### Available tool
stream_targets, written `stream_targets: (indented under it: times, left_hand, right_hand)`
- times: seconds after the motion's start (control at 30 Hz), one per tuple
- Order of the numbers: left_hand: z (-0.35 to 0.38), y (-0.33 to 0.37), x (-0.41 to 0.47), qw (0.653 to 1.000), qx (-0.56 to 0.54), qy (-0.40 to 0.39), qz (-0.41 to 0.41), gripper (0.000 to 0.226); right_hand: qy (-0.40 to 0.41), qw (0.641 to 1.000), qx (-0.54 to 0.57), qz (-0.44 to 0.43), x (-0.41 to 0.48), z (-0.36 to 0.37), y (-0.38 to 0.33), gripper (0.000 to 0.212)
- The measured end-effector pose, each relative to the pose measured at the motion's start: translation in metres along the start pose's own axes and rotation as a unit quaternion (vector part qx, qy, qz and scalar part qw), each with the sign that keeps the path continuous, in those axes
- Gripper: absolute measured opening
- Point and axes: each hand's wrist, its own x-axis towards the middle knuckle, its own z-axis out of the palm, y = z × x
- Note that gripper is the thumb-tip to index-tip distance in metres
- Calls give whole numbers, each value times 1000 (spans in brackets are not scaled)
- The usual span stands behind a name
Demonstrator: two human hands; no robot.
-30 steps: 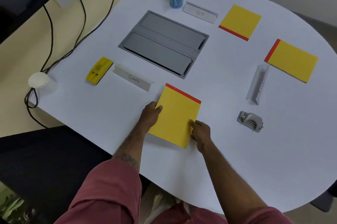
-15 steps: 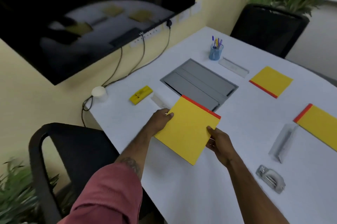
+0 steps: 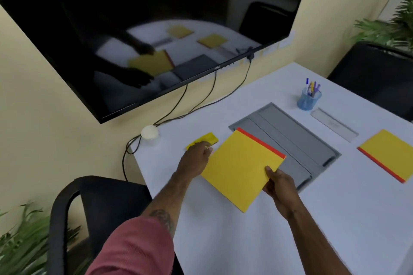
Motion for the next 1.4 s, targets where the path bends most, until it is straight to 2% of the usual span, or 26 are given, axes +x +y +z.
stream_targets:
  times: [0.13, 0.27, 0.37, 0.57, 0.7, 0.97, 1.17, 1.23, 1.3, 1.4]
  left_hand:
    - [-7, -62, 31, 992, 113, 49, -13, 41]
    - [1, -122, 50, 971, 237, 28, -34, 54]
    - [16, -155, 58, 960, 277, 13, -46, 60]
    - [53, -196, 61, 954, 289, 6, -75, 62]
    - [68, -199, 60, 954, 283, 42, -85, 70]
    - [73, -203, 61, 953, 282, 83, -69, 62]
    - [73, -204, 61, 952, 287, 81, -71, 63]
    - [73, -204, 61, 952, 285, 82, -69, 63]
    - [73, -203, 61, 953, 285, 83, -66, 63]
    - [73, -203, 62, 953, 285, 84, -62, 63]
  right_hand:
    - [25, 1000, 8, -5, 49, 28, -13, 21]
    - [29, 999, 25, -1, 98, 65, -27, 16]
    - [31, 999, 34, -1, 134, 96, -34, 15]
    - [44, 998, 47, 11, 197, 147, -33, 14]
    - [55, 997, 42, 26, 230, 164, -25, 22]
    - [72, 996, 29, 49, 278, 183, -15, 33]
    - [62, 995, 30, 70, 299, 194, -12, 18]
    - [54, 995, 22, 80, 306, 195, -9, 22]
    - [52, 995, -9, 87, 311, 197, -8, 27]
    - [83, 991, -69, 82, 318, 198, -6, 12]
